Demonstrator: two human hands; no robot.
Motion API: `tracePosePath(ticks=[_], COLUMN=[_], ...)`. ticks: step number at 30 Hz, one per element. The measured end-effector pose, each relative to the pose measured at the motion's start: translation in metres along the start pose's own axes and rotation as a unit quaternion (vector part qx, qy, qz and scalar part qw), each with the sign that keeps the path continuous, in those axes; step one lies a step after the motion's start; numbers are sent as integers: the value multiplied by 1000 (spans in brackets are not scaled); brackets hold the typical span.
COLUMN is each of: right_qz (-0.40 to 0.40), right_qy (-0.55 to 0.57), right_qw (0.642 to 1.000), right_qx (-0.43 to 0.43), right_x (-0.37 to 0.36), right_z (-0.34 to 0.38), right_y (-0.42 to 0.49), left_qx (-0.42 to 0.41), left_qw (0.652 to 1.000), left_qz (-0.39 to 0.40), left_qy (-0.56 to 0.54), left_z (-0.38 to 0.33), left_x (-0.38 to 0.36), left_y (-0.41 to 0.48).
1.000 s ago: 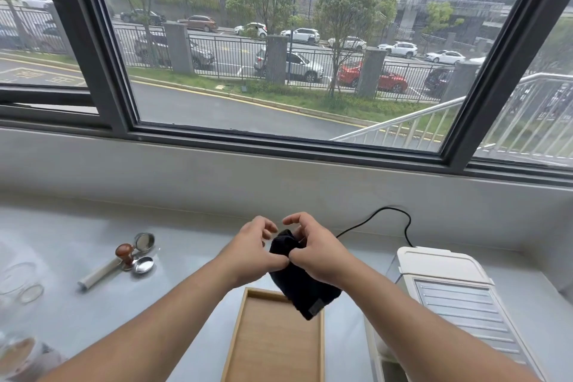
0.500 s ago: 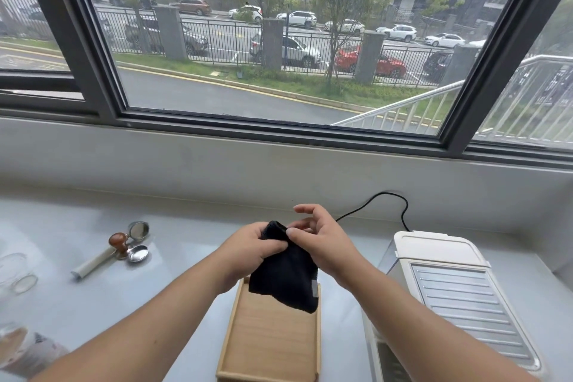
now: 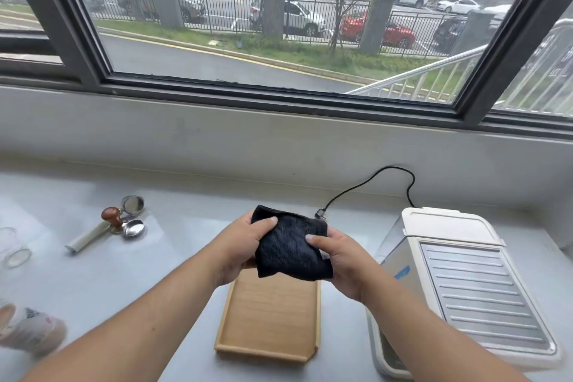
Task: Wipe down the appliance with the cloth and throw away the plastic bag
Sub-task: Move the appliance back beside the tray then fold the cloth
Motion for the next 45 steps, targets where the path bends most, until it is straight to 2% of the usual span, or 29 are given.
tracePosePath(ticks=[4,12,17,24,40,45], right_qz=[-53,-112,-122,-134,-129,-121], right_qy=[-40,-196,-303,-359,-386,-423], right_qw=[998,974,944,921,910,894], right_qx=[18,-22,-52,-71,-81,-81], right_x=[8,17,16,20,24,25], right_z=[-17,-66,-87,-112,-153,-159], right_y=[14,37,48,62,81,82], left_qx=[50,11,15,31,66,70], left_qw=[997,982,959,932,901,887], left_qz=[21,-109,-133,-148,-165,-170], left_qy=[60,152,251,329,395,423], left_z=[27,80,108,132,165,171], left_x=[12,28,38,41,46,46], left_y=[8,37,53,66,81,83])
Point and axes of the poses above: each hand's wrist, its own y-axis towards the middle knuckle, its own x-axis out of the back of the hand, z = x × y, the point moved 2 cm from there along y, towards the middle knuckle, and after that the axes turned 2 degrees about x, right-handed, at the moved point
